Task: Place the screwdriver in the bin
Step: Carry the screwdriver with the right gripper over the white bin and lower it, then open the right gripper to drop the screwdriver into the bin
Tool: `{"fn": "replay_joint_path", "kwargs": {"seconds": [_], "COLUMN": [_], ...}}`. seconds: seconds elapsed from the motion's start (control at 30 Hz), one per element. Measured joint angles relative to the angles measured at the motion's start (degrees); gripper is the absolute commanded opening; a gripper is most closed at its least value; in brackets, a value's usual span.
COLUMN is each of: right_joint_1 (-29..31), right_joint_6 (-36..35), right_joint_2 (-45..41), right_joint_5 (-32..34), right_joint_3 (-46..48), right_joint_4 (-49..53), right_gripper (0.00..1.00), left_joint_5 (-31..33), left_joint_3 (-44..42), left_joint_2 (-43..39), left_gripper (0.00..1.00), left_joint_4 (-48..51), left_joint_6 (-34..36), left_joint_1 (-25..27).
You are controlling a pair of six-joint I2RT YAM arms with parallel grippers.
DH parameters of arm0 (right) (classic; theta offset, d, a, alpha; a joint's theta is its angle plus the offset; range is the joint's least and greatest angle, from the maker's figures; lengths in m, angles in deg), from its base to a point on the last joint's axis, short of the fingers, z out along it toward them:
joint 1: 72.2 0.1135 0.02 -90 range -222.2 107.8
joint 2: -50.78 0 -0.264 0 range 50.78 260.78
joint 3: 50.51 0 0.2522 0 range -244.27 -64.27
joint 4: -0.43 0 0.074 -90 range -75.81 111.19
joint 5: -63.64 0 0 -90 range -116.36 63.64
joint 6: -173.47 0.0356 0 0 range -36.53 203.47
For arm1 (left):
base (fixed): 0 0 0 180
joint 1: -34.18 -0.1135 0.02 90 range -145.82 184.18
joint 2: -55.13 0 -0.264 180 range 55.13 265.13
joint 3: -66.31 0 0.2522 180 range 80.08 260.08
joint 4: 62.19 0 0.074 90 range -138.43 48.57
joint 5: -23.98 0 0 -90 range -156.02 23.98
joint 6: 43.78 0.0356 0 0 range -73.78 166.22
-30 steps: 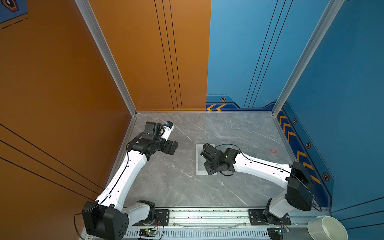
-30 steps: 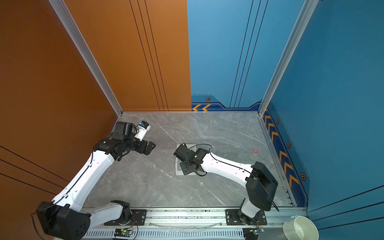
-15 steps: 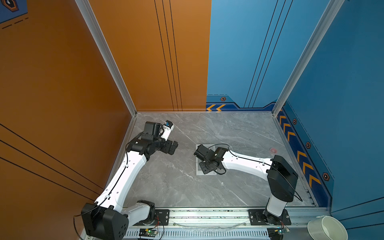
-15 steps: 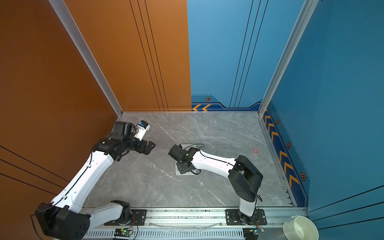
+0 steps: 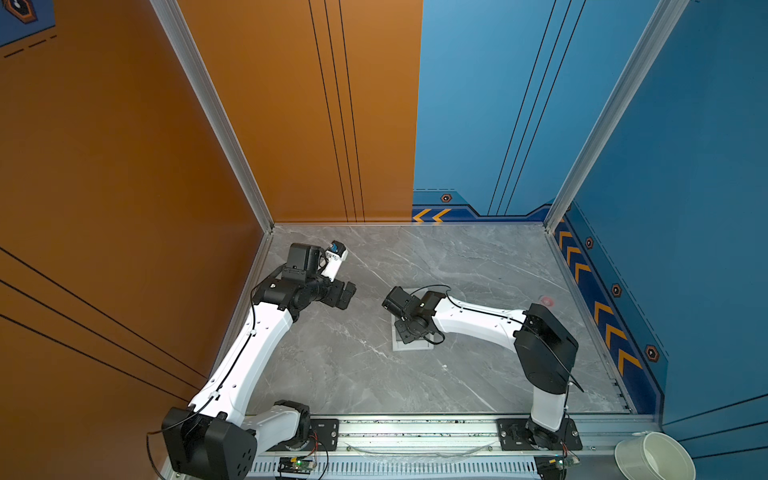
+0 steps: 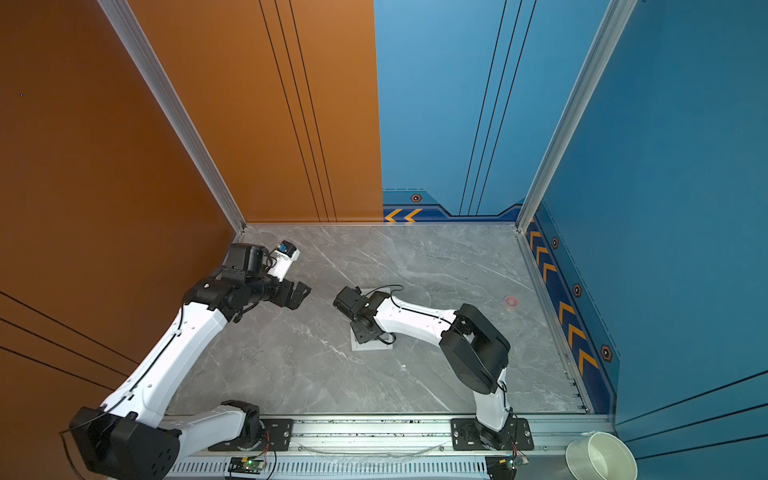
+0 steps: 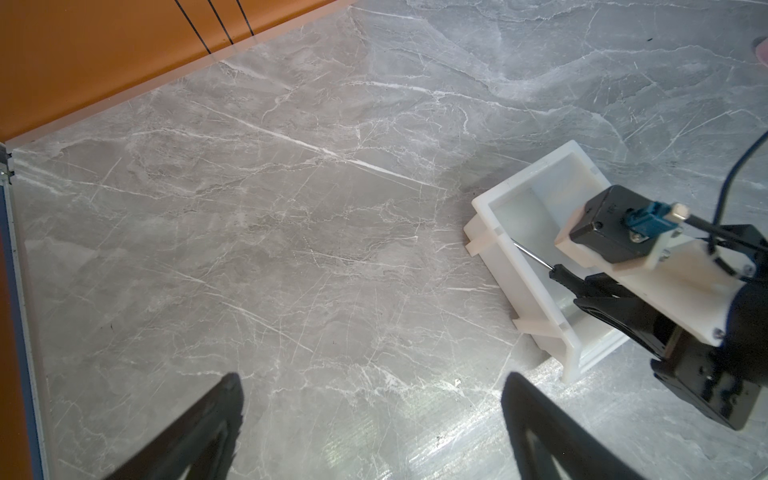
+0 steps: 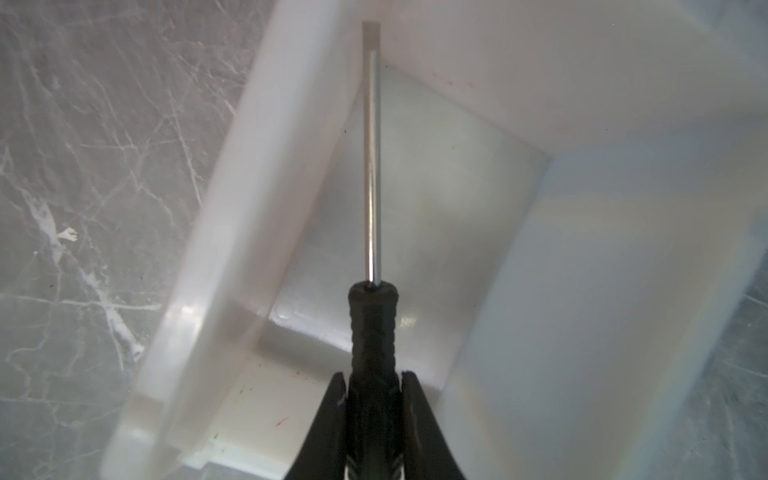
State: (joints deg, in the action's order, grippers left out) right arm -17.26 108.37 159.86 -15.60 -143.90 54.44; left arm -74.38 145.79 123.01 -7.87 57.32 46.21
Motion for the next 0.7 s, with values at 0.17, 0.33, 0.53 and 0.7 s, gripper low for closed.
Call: {"fn": "replay_joint_path", "kwargs": {"seconds": [0.17,0.33,0.53,0.7], "right_joint_1": [-0.5,-0.6,-0.6,-0.6], "right_joint_6": [-0.7,-0.8,-1.1,-1.1], "right_joint_2": [1.6,3.0,3.6,3.6], "right_joint_5": [0.0,0.0,0.0,0.0], "right_joint_3": [-0.3,-0.7,-1.0,-1.5], "right_joint_4": [0.0,0.0,0.0,0.0], "right_gripper": [0.18,0.22,0.32,0.40], "left_joint_5": [0.0,0.0,0.0,-0.1], "left_joint_3": [0.0,0.0,0.0,0.0], "left_joint_2": [0.0,0.0,0.0,0.0], "left_gripper": [0.98,0.98,0.98,0.98], "left_joint_4": [0.0,0.0,0.0,0.0], "left_joint_6": [0.0,0.0,0.0,0.0], "left_joint_1": [0.0,0.0,0.0,0.0]}}
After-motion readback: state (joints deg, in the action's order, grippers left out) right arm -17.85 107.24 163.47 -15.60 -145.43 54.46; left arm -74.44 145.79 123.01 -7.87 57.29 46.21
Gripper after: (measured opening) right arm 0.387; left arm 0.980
